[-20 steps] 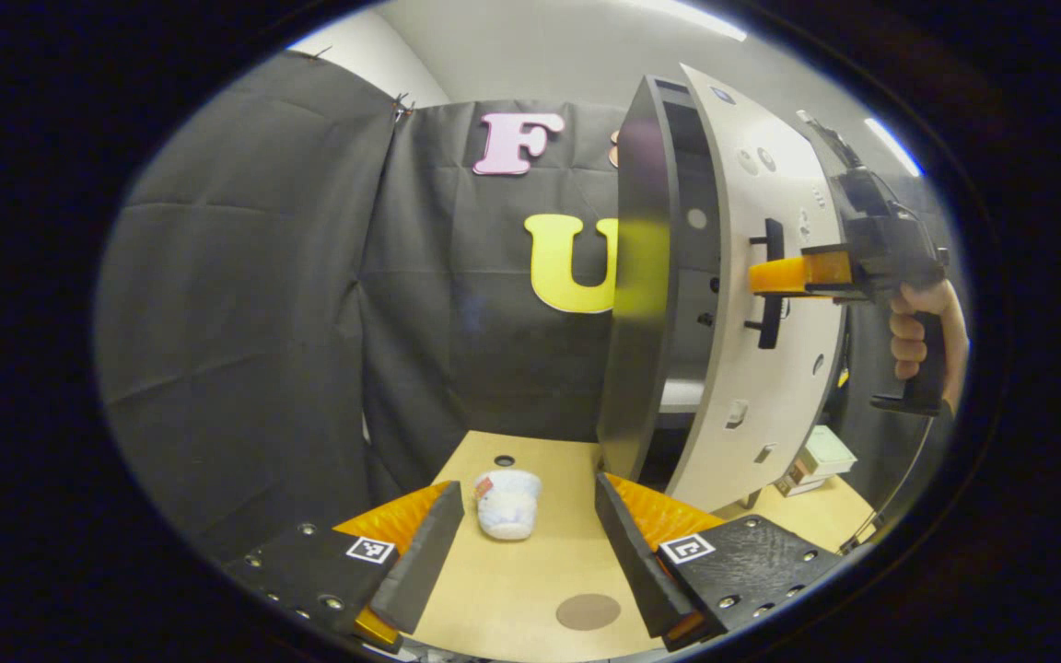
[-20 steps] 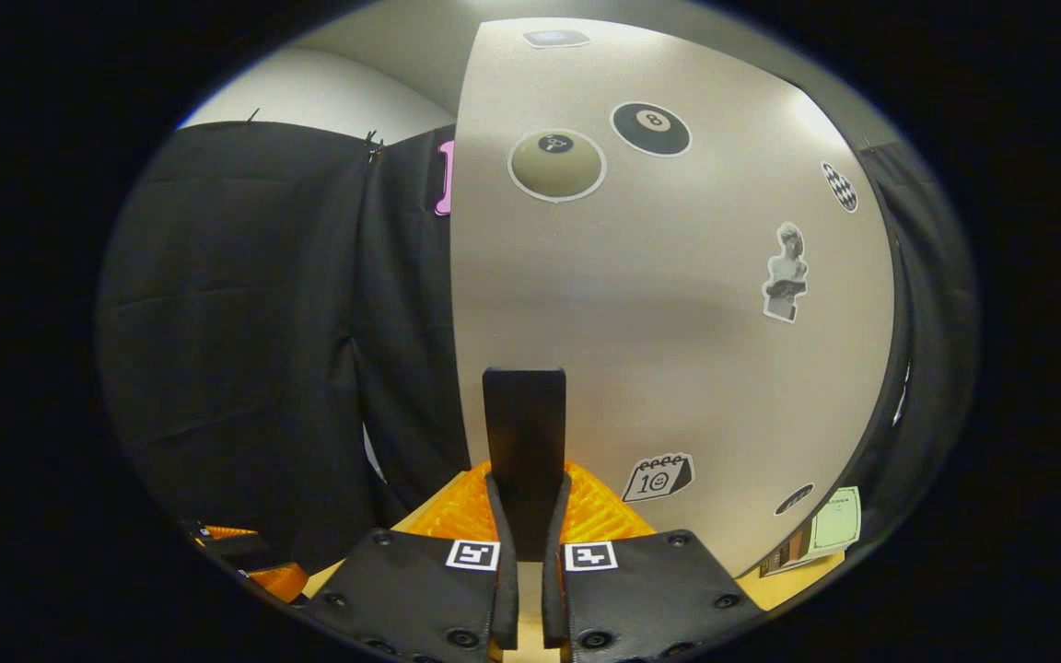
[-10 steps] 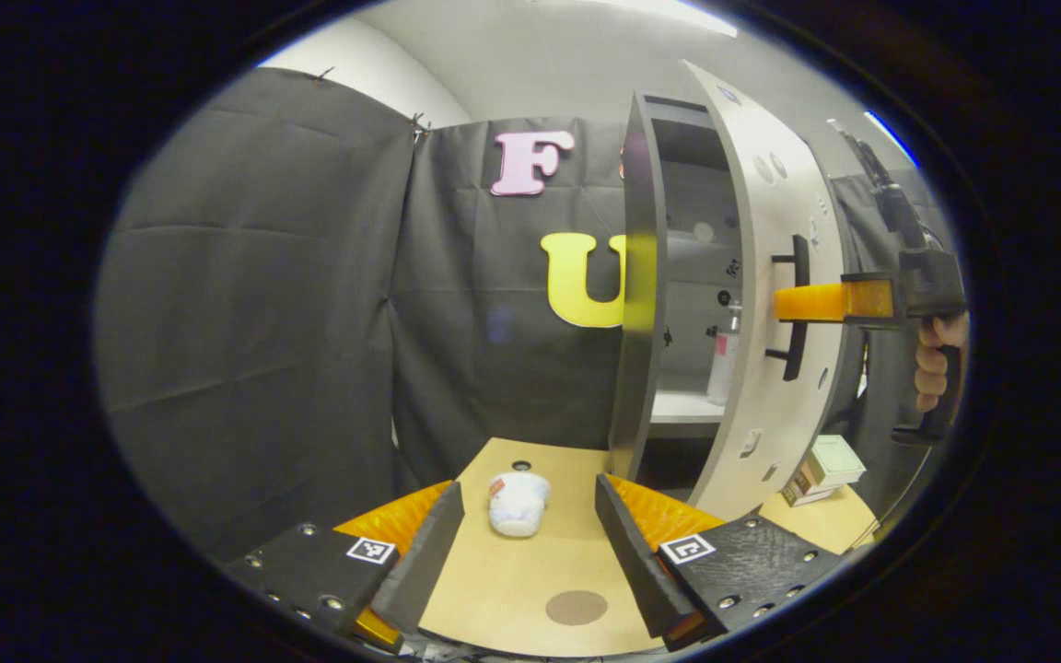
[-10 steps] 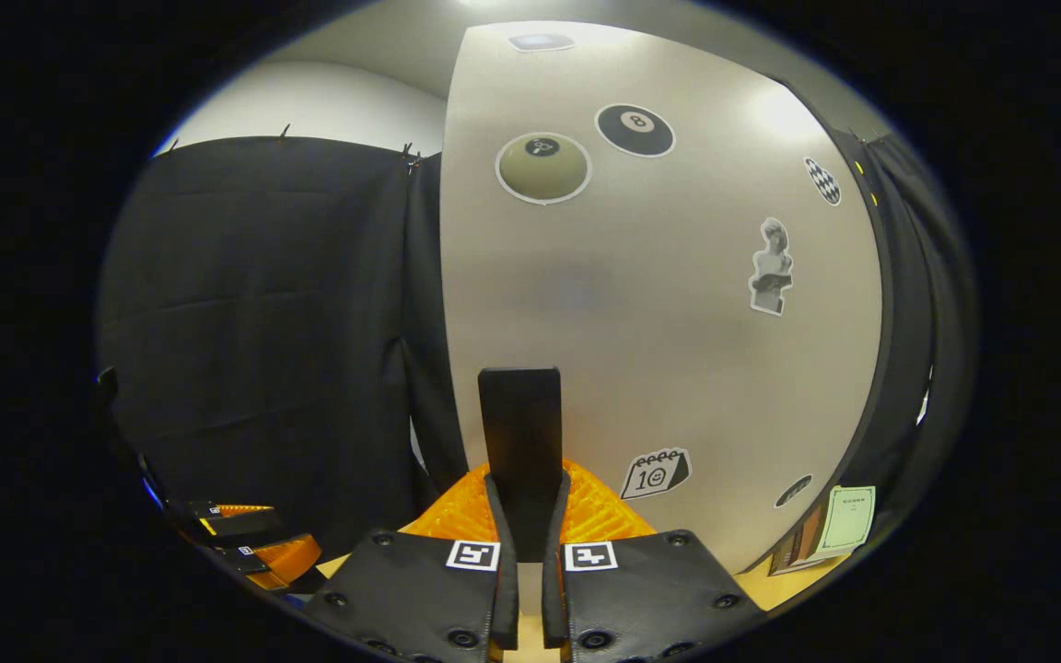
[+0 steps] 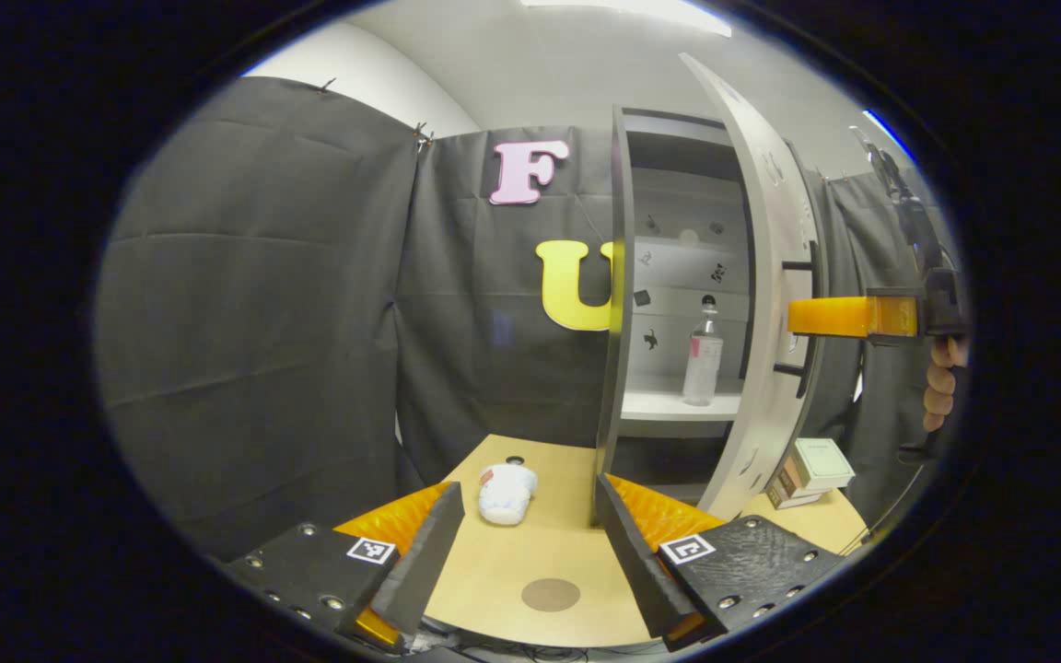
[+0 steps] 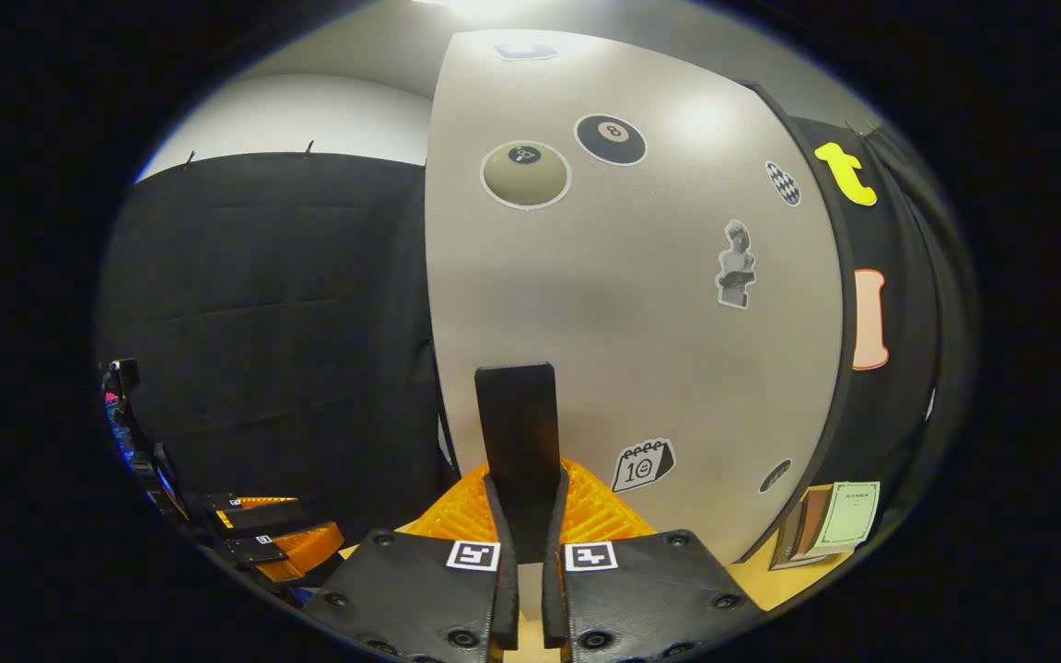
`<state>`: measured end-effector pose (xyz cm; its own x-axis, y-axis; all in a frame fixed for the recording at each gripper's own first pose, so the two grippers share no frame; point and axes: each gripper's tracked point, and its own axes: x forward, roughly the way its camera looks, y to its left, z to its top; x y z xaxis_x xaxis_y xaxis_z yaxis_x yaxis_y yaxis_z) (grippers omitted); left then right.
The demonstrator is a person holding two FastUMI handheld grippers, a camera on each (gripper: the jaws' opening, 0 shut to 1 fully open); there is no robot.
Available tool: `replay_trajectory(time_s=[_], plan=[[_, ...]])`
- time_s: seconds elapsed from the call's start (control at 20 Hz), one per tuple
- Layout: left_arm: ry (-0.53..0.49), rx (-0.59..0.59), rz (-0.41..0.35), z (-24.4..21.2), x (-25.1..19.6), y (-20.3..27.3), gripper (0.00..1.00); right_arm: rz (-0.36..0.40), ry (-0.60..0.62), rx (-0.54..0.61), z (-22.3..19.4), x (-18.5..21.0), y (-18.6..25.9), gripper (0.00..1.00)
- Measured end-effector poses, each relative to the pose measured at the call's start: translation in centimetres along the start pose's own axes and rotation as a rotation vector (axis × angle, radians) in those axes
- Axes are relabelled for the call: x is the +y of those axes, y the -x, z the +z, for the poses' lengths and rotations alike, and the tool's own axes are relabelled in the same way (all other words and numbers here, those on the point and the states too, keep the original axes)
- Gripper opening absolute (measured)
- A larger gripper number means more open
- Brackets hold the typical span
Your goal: Open the cabinet door with the right hand, grasp the bottle in the cabinet with the left hand and place it on the coaster, then close the cabinet door with the right hand.
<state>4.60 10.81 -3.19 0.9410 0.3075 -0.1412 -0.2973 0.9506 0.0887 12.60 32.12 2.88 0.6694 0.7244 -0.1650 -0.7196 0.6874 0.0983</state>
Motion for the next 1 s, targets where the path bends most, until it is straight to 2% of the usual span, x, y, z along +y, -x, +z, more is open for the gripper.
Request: replay_trajectory(time_s=[0.2,0.6,0.8,1.0], plan=[[0.002,0.000,-0.018,-0.3,-1.2,1.0,0.87,0.001,-0.005,-0.003,-0.1,-0.8,0.5,0.12],[-0.005,-0.001,-0.075,-0.2,-2.9,1.5,0.87,-0.032,-0.026,-0.021,-0.1,-1.9,1.8,0.10],[-0.031,0.000,-0.080,-0.2,-3.0,1.6,0.87,-0.033,-0.050,-0.031,-0.2,-2.4,2.1,0.11],[-0.014,-0.002,-0.094,-0.3,-3.5,1.5,0.88,-0.062,-0.044,-0.041,-0.2,-2.8,2.8,0.11]])
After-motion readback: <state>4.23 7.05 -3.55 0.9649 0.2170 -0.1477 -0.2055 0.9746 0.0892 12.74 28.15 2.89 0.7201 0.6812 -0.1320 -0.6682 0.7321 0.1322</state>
